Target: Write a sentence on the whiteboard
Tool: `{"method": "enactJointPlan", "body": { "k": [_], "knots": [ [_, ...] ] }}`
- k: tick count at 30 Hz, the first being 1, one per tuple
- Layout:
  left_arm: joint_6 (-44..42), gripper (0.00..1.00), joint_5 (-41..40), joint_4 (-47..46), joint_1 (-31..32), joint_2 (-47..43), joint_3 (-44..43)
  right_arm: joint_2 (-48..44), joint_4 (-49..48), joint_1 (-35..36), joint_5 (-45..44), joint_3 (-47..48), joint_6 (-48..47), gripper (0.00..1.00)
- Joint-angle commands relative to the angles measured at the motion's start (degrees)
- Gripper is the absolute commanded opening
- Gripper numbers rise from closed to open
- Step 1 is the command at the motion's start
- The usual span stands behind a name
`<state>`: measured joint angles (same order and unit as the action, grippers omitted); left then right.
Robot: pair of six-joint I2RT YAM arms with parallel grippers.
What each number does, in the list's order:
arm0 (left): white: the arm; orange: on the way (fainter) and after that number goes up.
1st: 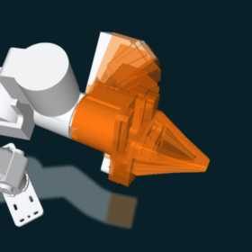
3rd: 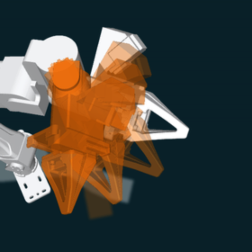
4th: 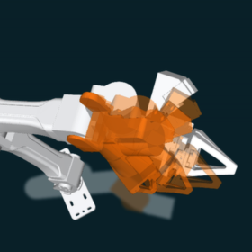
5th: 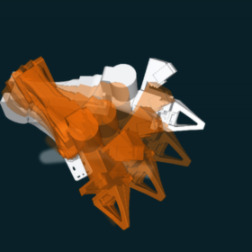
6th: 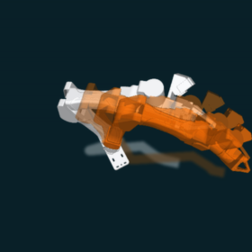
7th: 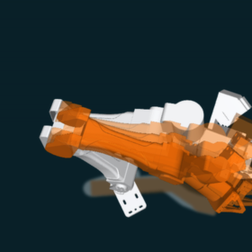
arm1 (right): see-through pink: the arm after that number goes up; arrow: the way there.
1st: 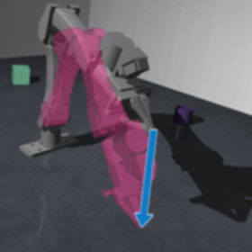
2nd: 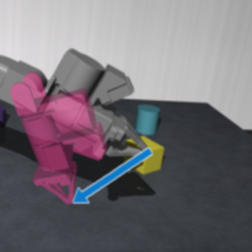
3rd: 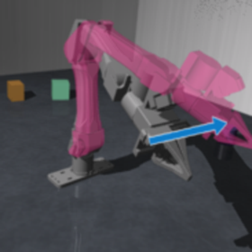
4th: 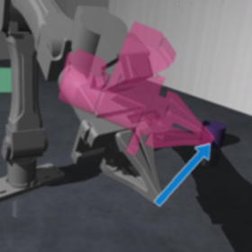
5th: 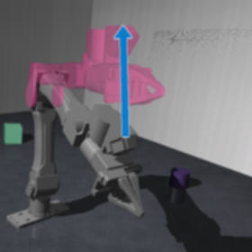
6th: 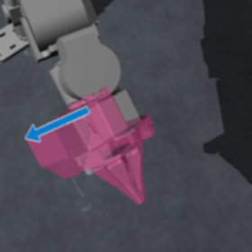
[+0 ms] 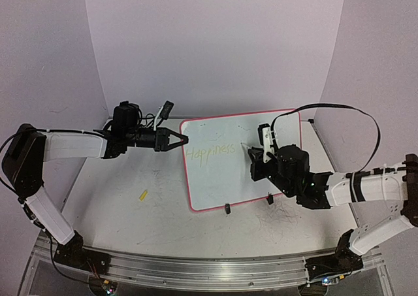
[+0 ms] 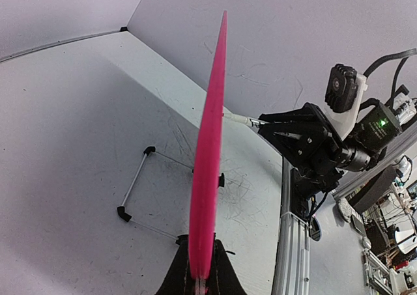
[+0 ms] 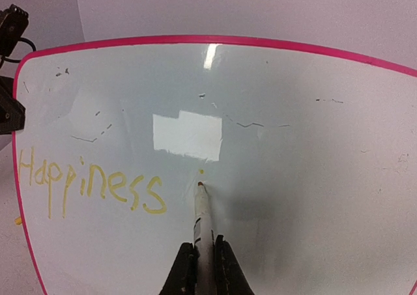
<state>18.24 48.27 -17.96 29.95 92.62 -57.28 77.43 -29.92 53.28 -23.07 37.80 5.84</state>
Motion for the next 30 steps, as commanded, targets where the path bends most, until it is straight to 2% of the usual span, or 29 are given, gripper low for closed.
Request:
{"method": "enactJointPlan", "body": {
  "k": [1,30],
  "knots": [
    [-1.2,0.00,-1.6,2.0,0.2,-1.4,-1.0,1.9,-0.2,-0.3,-1.7,1.8,0.6,0.00],
    [-1.4,0.00,-1.6,2.2,0.2,-1.4,-1.1,0.5,6.9,1.8,-2.5,0.6,5.7,0.00]
  ]
}}
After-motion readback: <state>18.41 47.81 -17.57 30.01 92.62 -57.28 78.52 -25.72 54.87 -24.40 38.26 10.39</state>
